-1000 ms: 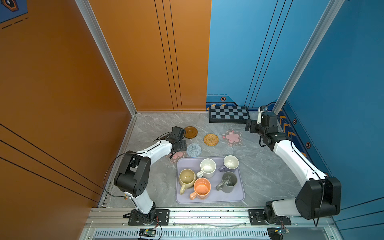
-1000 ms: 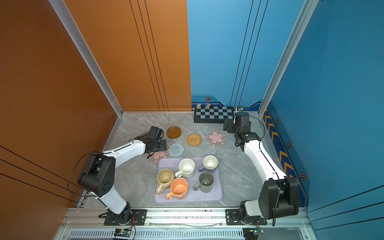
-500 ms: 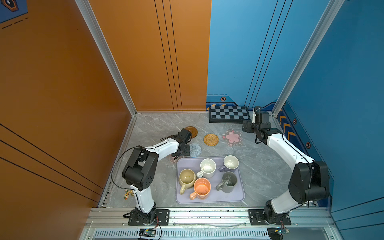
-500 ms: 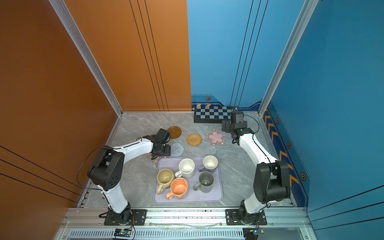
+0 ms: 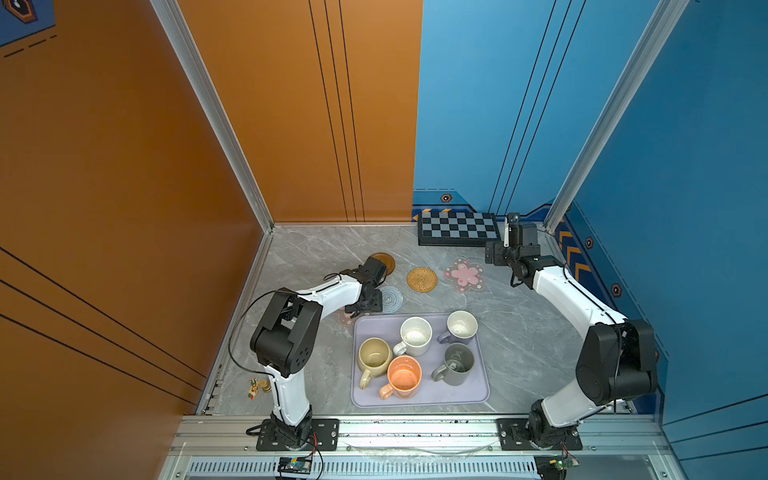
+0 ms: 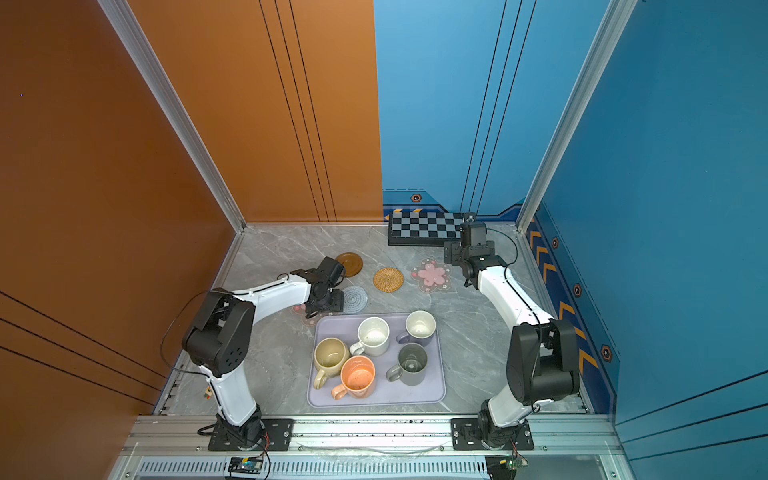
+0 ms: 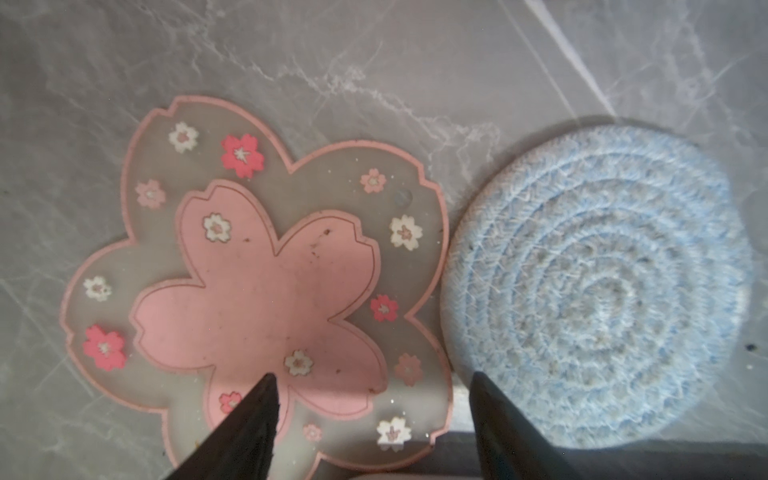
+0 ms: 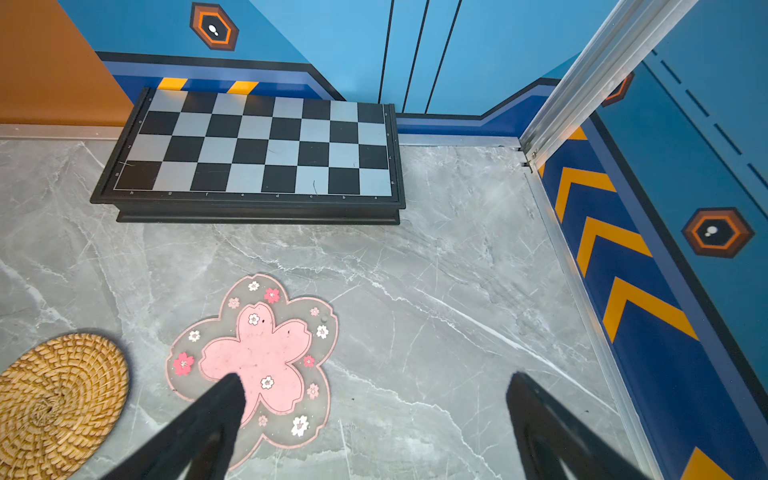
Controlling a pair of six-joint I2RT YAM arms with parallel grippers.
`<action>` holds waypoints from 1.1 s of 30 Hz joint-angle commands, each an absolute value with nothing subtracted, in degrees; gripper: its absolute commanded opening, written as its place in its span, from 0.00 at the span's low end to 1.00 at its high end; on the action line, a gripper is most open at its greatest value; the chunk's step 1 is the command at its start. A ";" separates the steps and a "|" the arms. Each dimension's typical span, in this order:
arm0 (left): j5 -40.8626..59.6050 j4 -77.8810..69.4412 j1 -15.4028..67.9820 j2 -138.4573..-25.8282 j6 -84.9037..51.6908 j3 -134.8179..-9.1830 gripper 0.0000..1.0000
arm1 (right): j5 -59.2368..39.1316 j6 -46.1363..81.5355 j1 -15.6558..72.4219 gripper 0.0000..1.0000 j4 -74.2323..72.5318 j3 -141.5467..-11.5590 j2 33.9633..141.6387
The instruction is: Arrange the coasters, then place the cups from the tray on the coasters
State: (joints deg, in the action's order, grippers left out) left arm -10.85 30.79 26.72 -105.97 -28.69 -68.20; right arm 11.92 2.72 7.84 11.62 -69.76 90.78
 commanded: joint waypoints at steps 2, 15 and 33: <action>-10.94 33.95 27.56 -105.67 -26.50 -68.18 0.74 | 13.09 2.74 8.00 1.00 13.51 -70.23 90.13; -15.79 39.87 25.16 -107.56 -27.09 -68.46 0.69 | 13.62 2.96 8.17 1.00 15.15 -70.53 88.78; -12.17 39.64 30.36 -107.19 -22.24 -71.76 0.71 | 14.50 2.29 8.74 1.00 15.83 -69.08 86.66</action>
